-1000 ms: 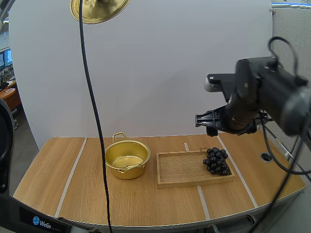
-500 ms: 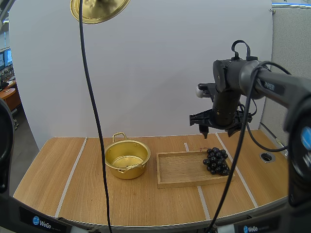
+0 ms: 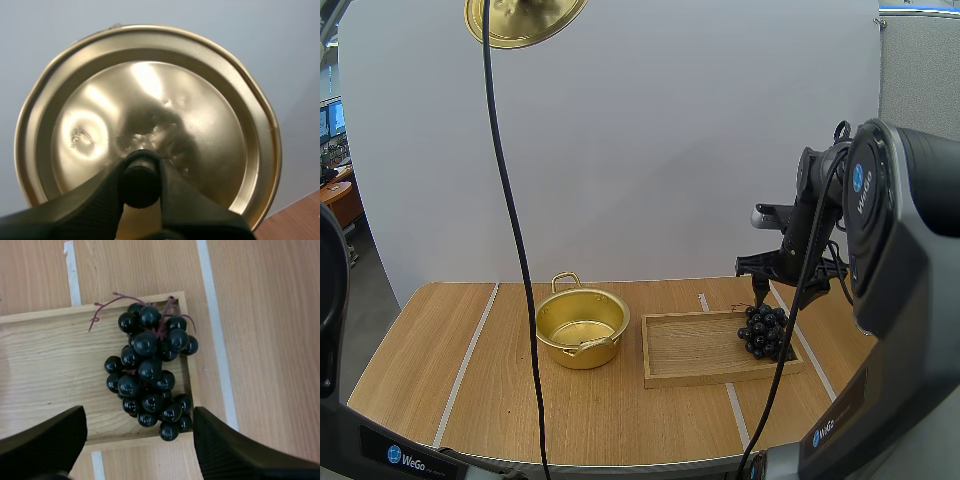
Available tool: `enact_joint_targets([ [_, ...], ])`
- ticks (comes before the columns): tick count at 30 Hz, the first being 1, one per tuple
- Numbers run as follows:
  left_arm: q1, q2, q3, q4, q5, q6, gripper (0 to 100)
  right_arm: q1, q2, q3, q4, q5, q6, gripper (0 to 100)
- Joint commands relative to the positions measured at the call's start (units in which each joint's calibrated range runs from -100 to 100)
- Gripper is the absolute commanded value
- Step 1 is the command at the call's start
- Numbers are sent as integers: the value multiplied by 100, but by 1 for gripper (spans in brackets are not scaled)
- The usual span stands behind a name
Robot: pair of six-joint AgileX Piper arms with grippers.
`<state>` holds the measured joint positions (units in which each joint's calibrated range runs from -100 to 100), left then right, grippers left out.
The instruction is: Open the pot, put the grape inside, and close it
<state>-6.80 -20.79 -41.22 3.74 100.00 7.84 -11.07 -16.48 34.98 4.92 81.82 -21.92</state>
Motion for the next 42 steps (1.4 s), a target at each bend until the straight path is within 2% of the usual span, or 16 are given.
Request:
enact_joint_targets([
  [1, -14, -50, -39, 83, 0, -58, 0, -29, 117, -57, 45, -86, -156, 100],
  [15, -14, -50, -39, 83, 0, -58, 0, -29, 1012, -60, 45, -629, -308, 100],
  [42, -14, -50, -39, 83, 0, -58, 0, -29, 1970, -60, 45, -1146, -310, 100],
])
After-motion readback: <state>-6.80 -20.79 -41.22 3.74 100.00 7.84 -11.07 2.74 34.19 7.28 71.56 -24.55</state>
